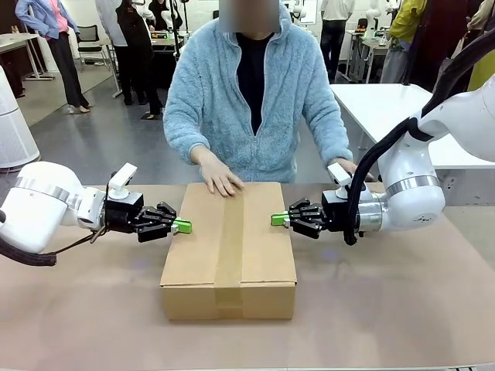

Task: Wrap the clocks to prevent damage.
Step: After the human seals the box with tape, release both hands from the side flaps of the Package Box.

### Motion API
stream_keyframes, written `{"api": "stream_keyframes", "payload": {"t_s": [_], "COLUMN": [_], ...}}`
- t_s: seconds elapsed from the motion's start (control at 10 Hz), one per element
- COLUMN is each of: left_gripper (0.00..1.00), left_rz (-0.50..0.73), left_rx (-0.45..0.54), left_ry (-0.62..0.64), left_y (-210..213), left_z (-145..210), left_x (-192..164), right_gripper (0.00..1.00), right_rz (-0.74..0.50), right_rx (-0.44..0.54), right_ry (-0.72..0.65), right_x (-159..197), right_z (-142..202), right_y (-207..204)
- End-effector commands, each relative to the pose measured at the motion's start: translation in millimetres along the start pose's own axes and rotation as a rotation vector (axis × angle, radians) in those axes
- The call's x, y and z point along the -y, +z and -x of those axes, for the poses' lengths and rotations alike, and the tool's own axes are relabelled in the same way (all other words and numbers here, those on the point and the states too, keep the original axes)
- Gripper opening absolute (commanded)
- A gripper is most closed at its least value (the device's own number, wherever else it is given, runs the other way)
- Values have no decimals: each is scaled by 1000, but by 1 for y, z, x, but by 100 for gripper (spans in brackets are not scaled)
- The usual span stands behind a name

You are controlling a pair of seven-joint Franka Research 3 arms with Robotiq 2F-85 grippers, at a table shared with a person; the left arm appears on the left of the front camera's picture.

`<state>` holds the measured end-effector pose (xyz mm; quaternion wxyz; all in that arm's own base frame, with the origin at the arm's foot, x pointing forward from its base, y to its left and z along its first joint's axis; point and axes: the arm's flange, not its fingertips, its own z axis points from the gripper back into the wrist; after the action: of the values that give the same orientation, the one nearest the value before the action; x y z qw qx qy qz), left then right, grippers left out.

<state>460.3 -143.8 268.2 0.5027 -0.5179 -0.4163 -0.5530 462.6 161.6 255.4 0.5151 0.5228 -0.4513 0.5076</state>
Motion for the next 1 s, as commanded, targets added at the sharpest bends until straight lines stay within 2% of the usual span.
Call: {"api": "stream_keyframes", "payload": {"t_s": [0.0,0.4,0.5,0.6,0.8,0.9], "left_gripper": [0,0,0,0,0,0], "left_rz": [-3,0,35,41,135,127], "left_rx": [-8,0,-30,-93,-223,-337], "left_ry": [2,0,-25,-38,-79,-55], "left_y": [0,0,2,8,31,49], "left_z": [1,0,-21,-53,-114,-139], "left_x": [1,0,-2,-7,-6,-8], "right_gripper": [1,1,1,1,1,1], "right_rz": [16,0,21,29,6,41], "right_rx": [3,0,-46,-141,-328,-435], "right_ry": [6,0,0,-10,-54,-61], "right_x": [-2,0,-3,-15,-41,-52], "right_z": [3,0,-16,-47,-104,-133], "right_y": [-2,0,-2,-8,-11,-5]}}
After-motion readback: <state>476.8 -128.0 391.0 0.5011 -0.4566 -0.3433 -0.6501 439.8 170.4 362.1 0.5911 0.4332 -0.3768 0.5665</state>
